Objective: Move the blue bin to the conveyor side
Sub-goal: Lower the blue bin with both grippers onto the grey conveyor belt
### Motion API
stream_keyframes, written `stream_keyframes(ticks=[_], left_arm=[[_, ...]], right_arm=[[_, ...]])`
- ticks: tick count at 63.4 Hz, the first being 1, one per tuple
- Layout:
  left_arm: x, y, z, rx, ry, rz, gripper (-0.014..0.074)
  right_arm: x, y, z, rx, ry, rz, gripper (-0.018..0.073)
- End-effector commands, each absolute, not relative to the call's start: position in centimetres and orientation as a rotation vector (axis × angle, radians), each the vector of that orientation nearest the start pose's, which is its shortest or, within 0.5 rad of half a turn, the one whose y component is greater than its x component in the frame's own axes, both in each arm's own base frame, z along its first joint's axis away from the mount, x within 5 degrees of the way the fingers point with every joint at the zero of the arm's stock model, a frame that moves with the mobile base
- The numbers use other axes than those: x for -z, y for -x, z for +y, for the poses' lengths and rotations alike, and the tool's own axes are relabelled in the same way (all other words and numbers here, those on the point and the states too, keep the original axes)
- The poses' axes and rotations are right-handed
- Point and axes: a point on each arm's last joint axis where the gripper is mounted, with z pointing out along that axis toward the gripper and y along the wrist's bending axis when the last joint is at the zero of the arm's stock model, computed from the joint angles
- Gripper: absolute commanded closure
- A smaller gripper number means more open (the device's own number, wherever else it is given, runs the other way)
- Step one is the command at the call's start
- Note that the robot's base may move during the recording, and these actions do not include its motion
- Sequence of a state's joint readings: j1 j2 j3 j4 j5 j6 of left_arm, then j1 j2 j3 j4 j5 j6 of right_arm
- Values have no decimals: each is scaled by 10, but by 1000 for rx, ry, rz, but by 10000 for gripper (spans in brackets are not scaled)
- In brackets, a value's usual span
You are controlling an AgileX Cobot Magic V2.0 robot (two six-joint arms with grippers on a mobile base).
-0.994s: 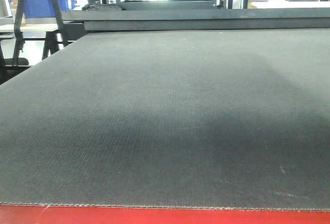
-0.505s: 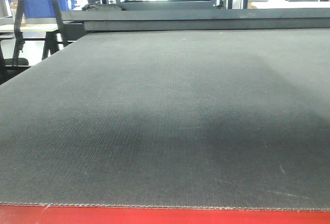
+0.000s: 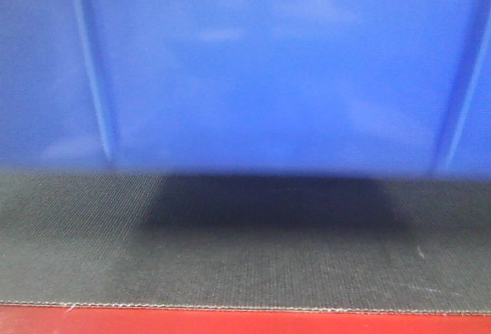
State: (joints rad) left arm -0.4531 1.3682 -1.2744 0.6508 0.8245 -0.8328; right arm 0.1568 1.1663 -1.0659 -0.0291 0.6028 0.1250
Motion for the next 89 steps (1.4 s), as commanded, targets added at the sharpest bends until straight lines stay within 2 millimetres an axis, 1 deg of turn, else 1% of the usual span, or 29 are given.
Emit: stream_keyframes(ticks=[1,7,14,27,40,47,62,69,77,89], left_arm=[[-372,-293,-98,63,123,2090,615],[-361,-303,-88,83,185,2100,615],[-359,-310,-82,114,215,2084,613],[-355,-313,-87,172,195,2073,613],[-338,-312,-88,173,175,2104,613],[-333,-312,-89,178,156,2107,613],[-336,-315,-87,80,52,2069,613],[-336,-315,-87,80,52,2069,613],[-330,-318,-88,71,50,2086,613],[-325,-317,-86,64,96,2129,613]], right_arm=[[-372,-250,44,-199,46,1989,638],[-357,-253,44,-200,45,1974,638],[-344,-260,45,-197,45,1996,638],[-333,-273,48,-195,45,2010,638],[-323,-282,49,-193,45,2031,638],[-320,-284,50,-191,45,2043,638],[-319,-285,50,-191,45,2042,638],[-319,-286,50,-191,45,2040,638],[-316,-288,50,-191,45,2045,638],[-312,-290,50,-189,45,2061,638]])
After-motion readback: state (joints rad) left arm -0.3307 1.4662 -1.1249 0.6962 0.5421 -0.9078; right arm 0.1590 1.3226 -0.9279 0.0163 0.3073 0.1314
